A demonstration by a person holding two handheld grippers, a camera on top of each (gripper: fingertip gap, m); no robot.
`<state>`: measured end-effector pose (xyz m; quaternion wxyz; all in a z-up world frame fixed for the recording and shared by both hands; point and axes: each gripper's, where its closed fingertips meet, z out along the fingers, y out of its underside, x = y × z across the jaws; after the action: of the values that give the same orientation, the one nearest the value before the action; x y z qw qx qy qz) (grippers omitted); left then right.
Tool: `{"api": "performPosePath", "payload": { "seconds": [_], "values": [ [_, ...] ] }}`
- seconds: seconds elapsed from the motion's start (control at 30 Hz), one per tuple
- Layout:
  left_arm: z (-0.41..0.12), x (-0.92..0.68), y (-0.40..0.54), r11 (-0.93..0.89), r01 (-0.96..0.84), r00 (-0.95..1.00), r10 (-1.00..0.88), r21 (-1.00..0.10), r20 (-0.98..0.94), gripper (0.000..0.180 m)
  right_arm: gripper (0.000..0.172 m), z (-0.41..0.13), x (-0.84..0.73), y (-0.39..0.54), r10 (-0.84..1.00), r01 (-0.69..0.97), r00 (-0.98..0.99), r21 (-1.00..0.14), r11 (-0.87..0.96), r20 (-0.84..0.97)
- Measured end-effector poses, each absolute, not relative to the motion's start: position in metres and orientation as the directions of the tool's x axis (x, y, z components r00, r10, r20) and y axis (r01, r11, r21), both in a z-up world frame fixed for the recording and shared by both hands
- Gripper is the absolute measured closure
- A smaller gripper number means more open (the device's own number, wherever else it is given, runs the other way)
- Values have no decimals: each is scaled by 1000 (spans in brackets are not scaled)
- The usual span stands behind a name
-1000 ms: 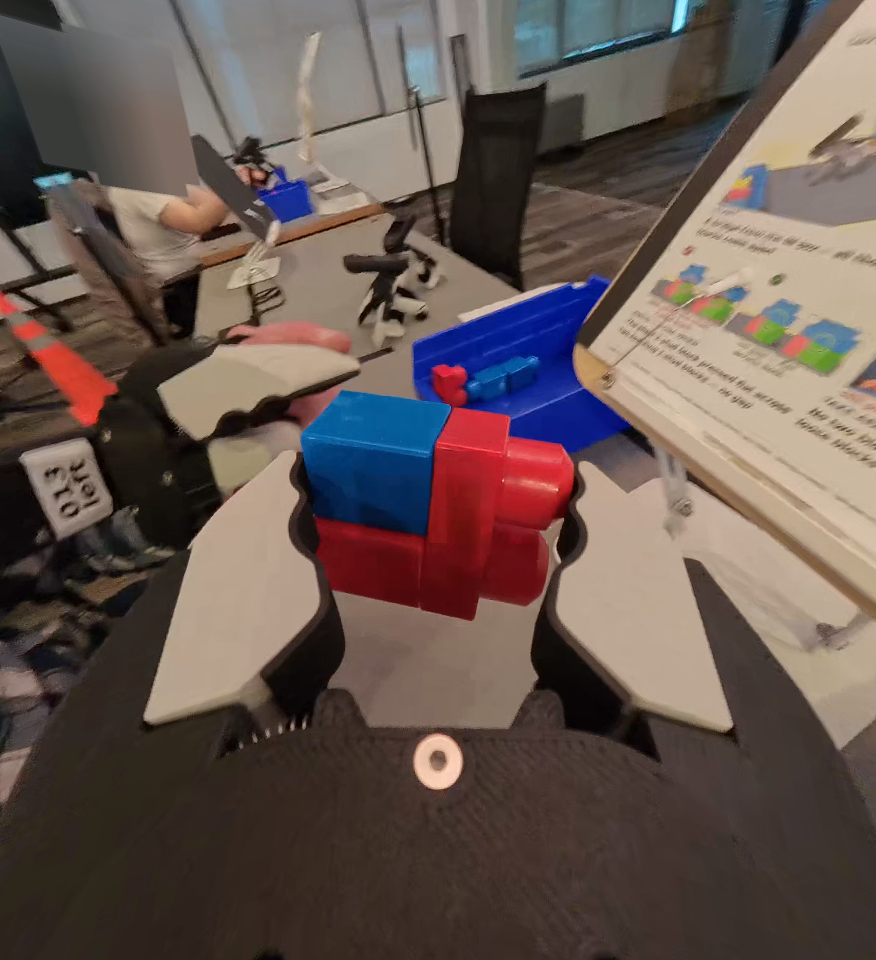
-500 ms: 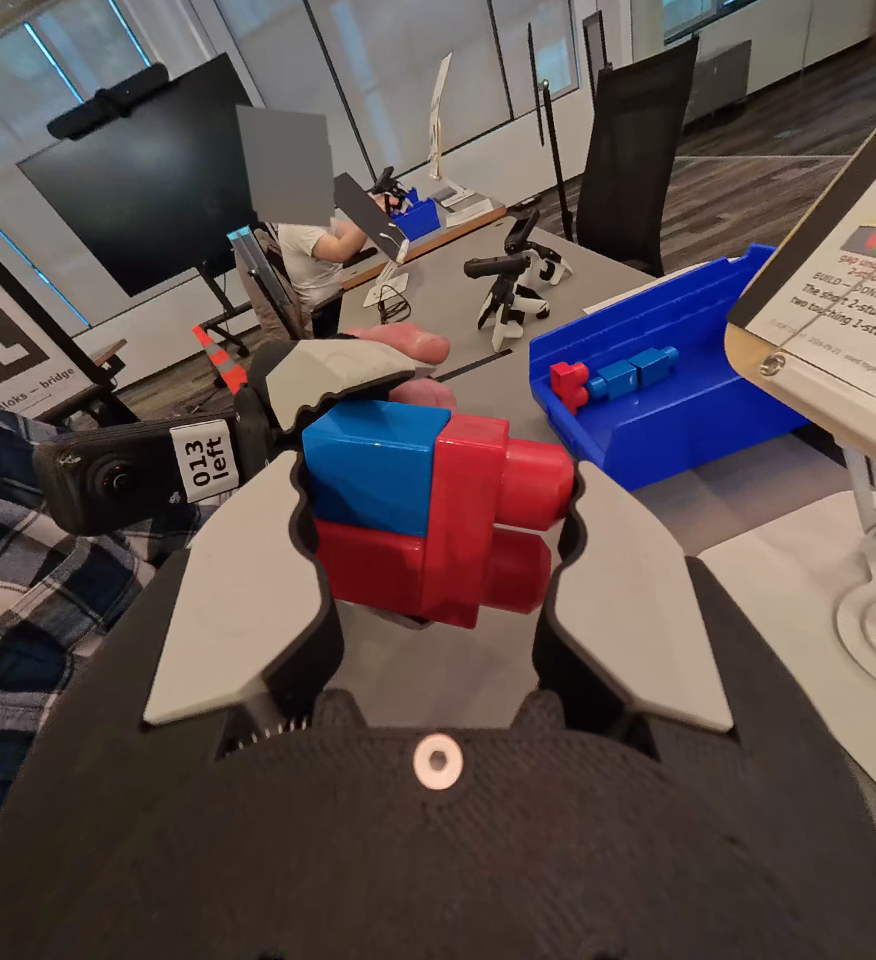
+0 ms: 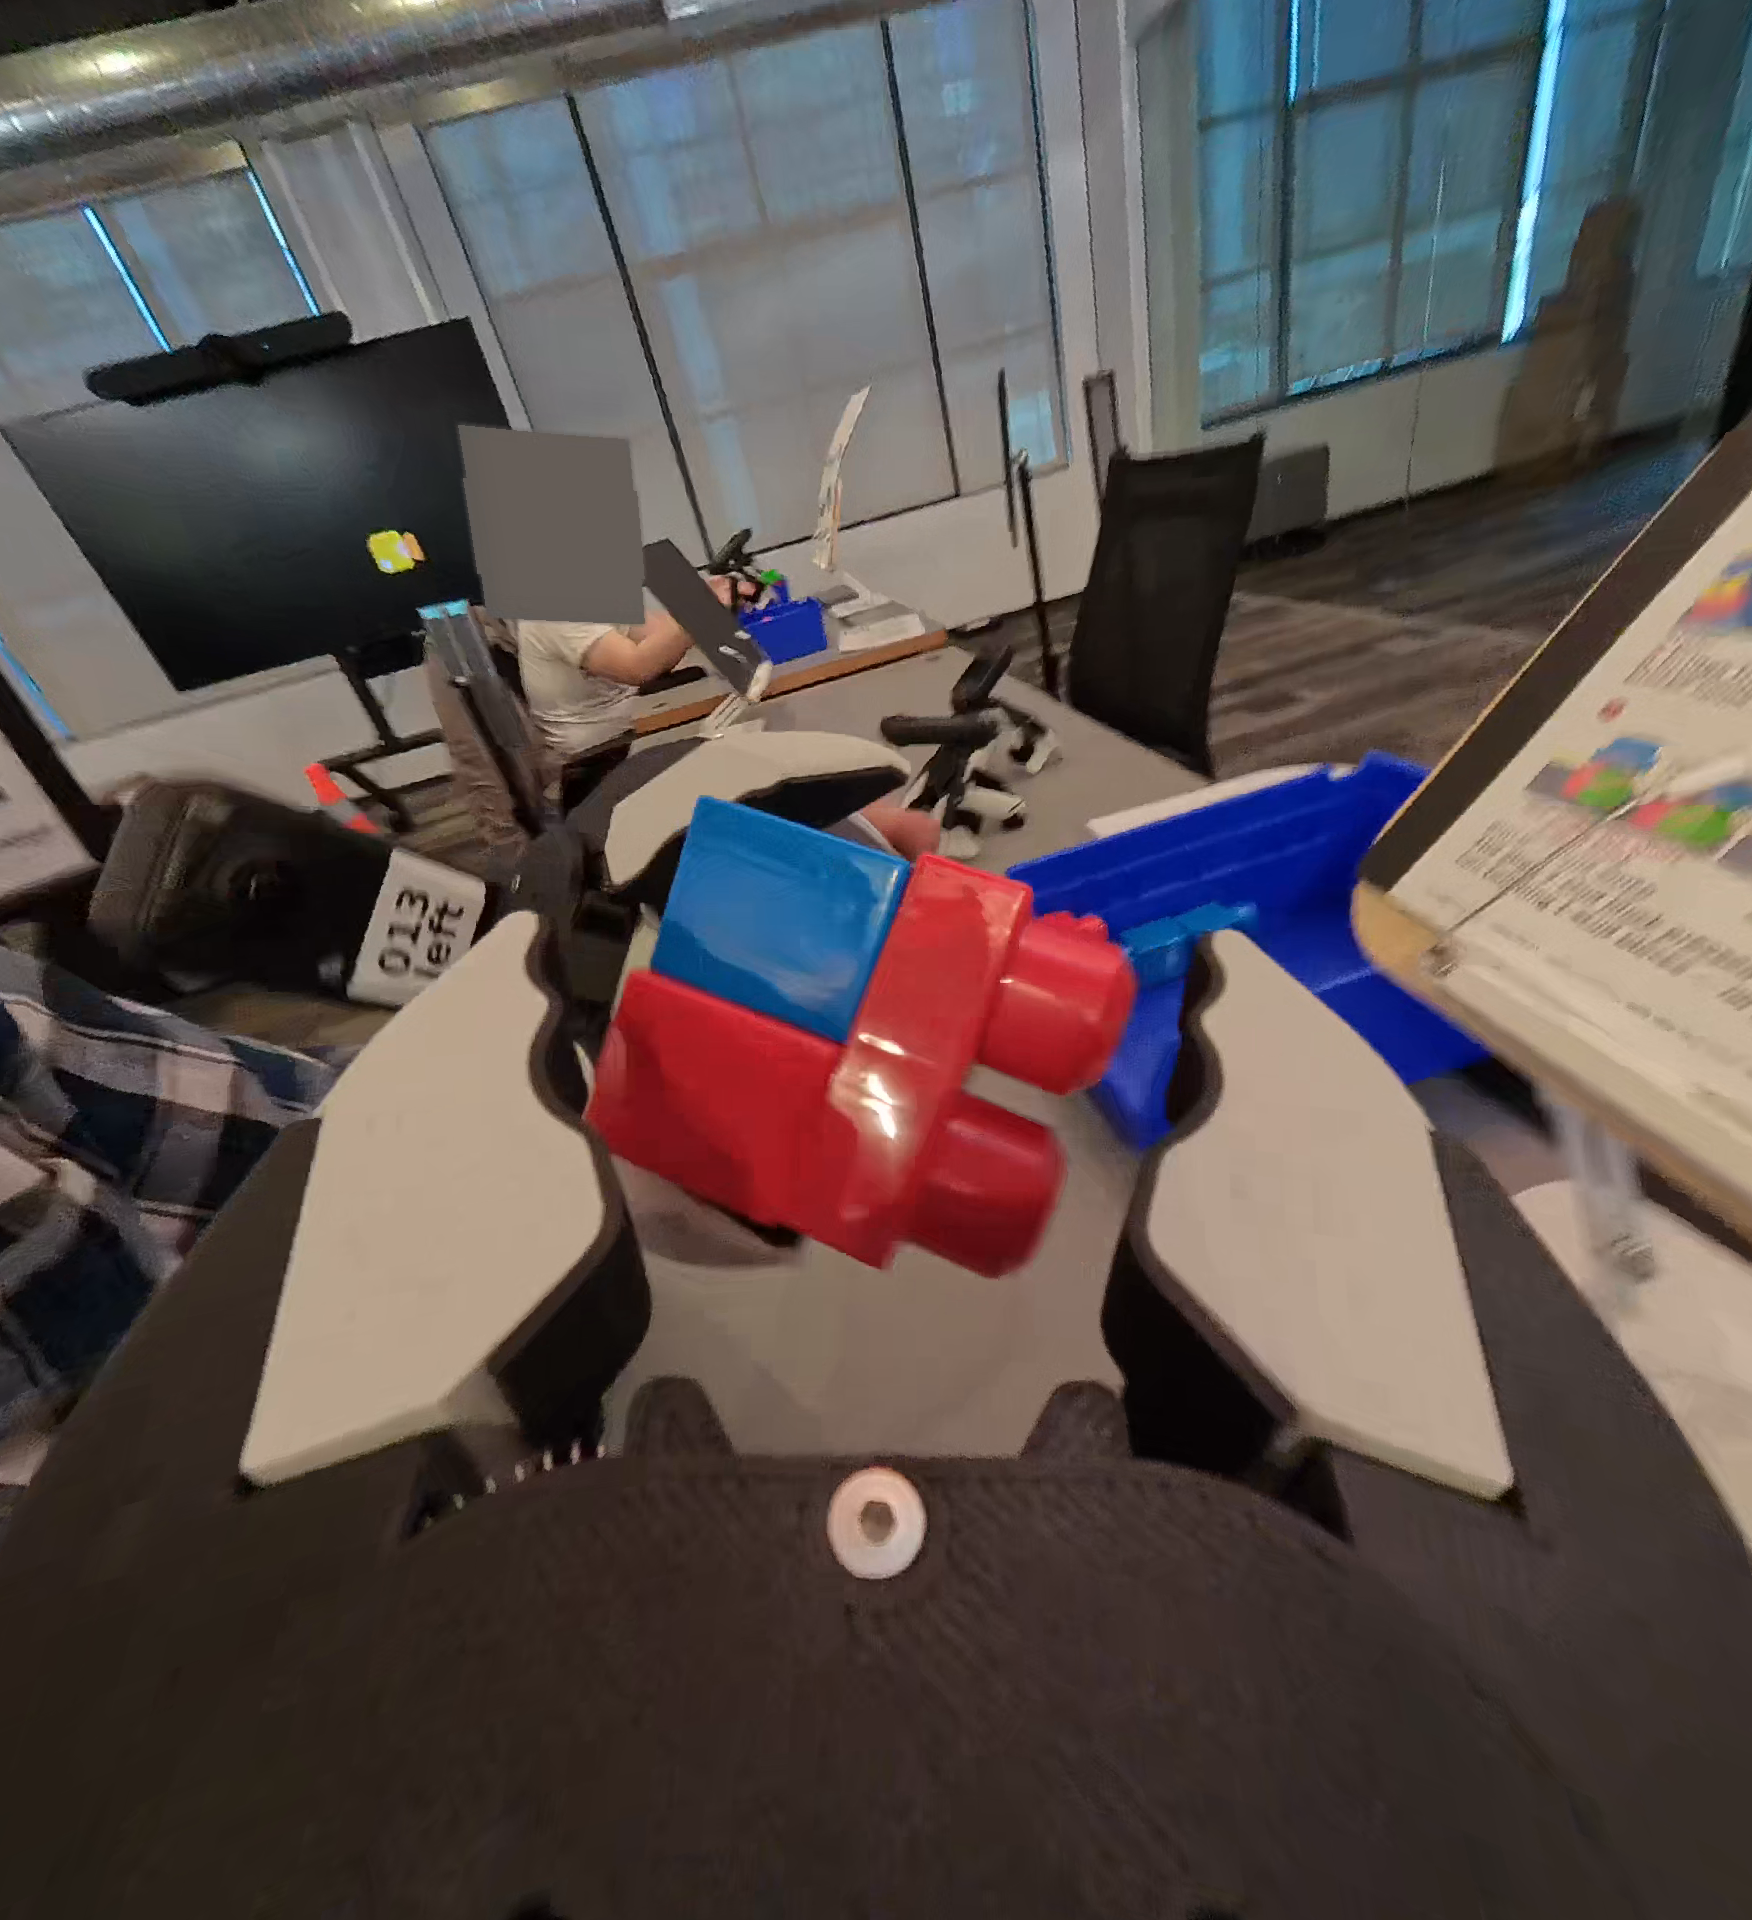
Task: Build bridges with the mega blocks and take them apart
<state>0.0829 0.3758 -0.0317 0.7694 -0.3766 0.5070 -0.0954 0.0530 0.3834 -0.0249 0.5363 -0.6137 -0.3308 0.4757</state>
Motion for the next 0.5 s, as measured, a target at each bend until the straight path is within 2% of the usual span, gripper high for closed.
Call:
{"api": "performPosePath", "payload": {
  "seconds": [0.1, 0.17, 0.2, 0.3, 0.37, 0.4, 0.43, 0.5],
  "values": [
    [-18, 71, 376, 552, -18, 463, -735, -834, -496, 100, 53, -6, 72, 380, 925, -79, 379, -997, 18, -13],
    [-10, 61, 378, 399, 133, 394, -861, -907, -320, 100, 53, -8, 82, 376, 866, 90, 435, -969, 231, 247],
    [-4, 57, 378, 285, 231, 334, -921, -930, -200, 101, 51, -12, 85, 376, 789, 210, 462, -914, 346, 405],
    [6, 53, 375, -74, 433, 71, -991, -899, 116, 101, 61, -25, 73, 371, 591, 434, 438, -735, 520, 677],
    [6, 54, 373, -218, 484, -45, -973, -847, 225, 100, 62, -33, 60, 368, 488, 516, 406, -634, 576, 773],
    [5, 56, 369, -270, 492, -95, -962, -828, 257, 100, 71, -35, 56, 368, 425, 553, 407, -588, 590, 809],
    [4, 58, 367, -306, 504, -122, -951, -807, 285, 100, 79, -34, 55, 367, 364, 569, 428, -560, 602, 827],
    [4, 57, 364, -344, 521, -161, -938, -781, 307, 100, 85, -31, 55, 365, 347, 545, 477, -581, 604, 808]
  ]
}}
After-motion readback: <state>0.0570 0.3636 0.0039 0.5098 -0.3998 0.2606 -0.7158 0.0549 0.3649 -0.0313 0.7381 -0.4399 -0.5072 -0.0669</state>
